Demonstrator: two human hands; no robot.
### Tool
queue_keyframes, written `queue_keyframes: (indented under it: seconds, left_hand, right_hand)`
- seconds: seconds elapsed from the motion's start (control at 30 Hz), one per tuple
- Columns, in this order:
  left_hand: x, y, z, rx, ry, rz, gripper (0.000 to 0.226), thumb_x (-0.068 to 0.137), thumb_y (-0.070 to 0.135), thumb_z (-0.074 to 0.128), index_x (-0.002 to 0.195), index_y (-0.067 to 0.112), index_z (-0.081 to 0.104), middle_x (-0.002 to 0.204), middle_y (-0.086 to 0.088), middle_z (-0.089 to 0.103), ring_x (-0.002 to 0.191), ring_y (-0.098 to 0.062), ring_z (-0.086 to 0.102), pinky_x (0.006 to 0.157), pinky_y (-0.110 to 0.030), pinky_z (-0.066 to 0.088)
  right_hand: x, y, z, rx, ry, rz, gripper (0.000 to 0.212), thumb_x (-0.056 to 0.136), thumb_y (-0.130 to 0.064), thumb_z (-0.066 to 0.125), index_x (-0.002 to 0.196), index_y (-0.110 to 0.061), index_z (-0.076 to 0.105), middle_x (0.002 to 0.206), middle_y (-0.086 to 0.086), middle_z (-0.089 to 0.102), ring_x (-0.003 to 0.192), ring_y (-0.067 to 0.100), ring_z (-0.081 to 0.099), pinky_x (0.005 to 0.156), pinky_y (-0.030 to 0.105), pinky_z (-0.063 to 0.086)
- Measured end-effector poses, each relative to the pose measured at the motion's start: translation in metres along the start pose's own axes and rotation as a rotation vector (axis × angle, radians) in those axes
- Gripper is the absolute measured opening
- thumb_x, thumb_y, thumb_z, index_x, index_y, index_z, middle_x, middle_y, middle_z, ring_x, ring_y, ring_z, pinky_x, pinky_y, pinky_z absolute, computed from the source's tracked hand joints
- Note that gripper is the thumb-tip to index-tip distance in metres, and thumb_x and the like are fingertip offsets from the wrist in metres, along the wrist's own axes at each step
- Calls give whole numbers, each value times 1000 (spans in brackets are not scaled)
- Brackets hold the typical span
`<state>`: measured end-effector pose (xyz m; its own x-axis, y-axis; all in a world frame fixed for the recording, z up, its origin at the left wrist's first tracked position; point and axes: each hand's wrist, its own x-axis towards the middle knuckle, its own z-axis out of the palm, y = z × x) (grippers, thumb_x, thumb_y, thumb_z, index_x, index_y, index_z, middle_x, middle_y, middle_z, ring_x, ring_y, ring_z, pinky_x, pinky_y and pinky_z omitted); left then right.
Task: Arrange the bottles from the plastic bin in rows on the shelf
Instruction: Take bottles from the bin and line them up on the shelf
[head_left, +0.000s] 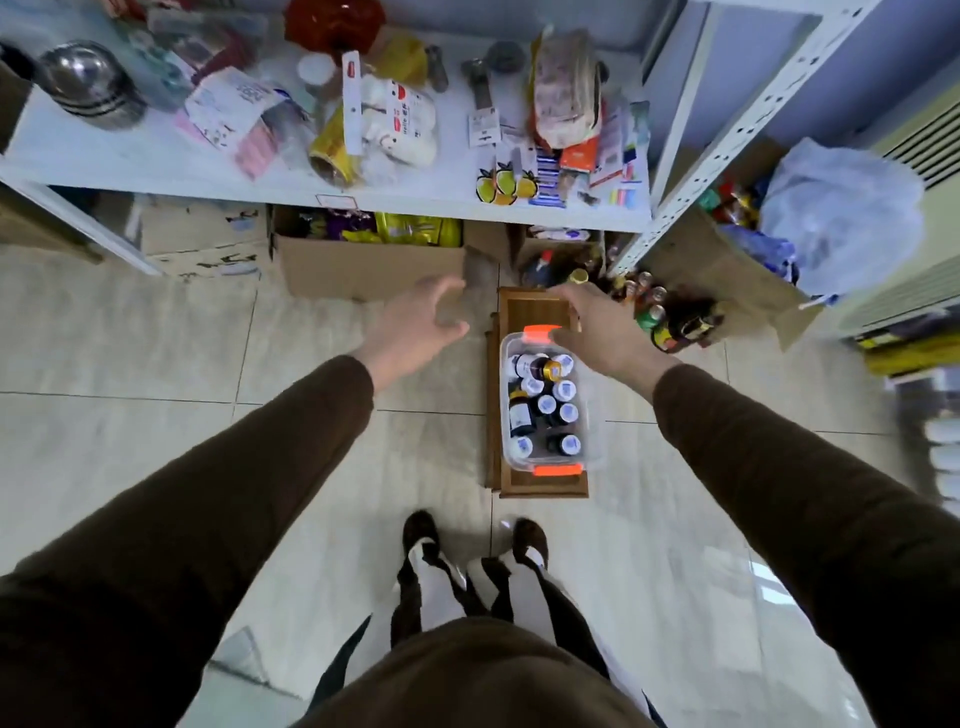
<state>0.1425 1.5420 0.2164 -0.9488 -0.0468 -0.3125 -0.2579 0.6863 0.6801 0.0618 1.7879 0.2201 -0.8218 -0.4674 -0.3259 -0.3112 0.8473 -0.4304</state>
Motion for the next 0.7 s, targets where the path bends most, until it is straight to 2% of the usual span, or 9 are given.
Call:
queue_keyframes:
  seconds: [0.17, 0.3, 0.43, 0.57, 0.7]
  left_hand:
    - [-4, 22, 76, -15, -45, -79, 55, 90, 26, 69, 141, 19, 49, 144, -6, 52, 132, -21, 49, 109, -36, 39]
    - [-2, 32, 146, -13, -72, -169, 53, 90, 19, 67, 140, 17, 49, 140, -6, 54, 127, -22, 52, 106, -35, 41]
    - [13, 23, 218, 3, -92, -277, 49, 91, 16, 64, 138, 16, 50, 133, -11, 60, 120, -27, 58, 100, -39, 47]
    - [38, 5, 273, 64, -102, -365, 53, 95, 16, 58, 145, 12, 42, 132, -14, 61, 118, -32, 59, 96, -40, 48]
    - [72, -20, 312, 157, -73, -449, 59, 93, 12, 58, 147, 12, 35, 124, -15, 63, 114, -35, 61, 91, -41, 48]
  right_hand:
    - [-13, 60, 39, 30, -82, 57, 47, 88, -23, 65, 133, -17, 51, 131, 10, 54, 117, 26, 55, 92, 29, 40]
    - [-14, 116, 77, 83, -206, 93, 45, 87, -18, 61, 131, -19, 51, 125, 10, 57, 109, 29, 58, 90, 34, 46]
    - [-8, 166, 113, -45, -260, 51, 42, 88, -16, 56, 130, -17, 52, 122, 12, 57, 111, 31, 56, 90, 35, 45]
    - [7, 192, 153, -244, -259, -141, 37, 87, -4, 50, 123, -14, 55, 121, 11, 57, 107, 32, 57, 85, 39, 50]
    - [24, 201, 186, -499, -224, -303, 31, 87, -2, 49, 114, -14, 60, 111, 9, 59, 94, 29, 62, 75, 36, 43]
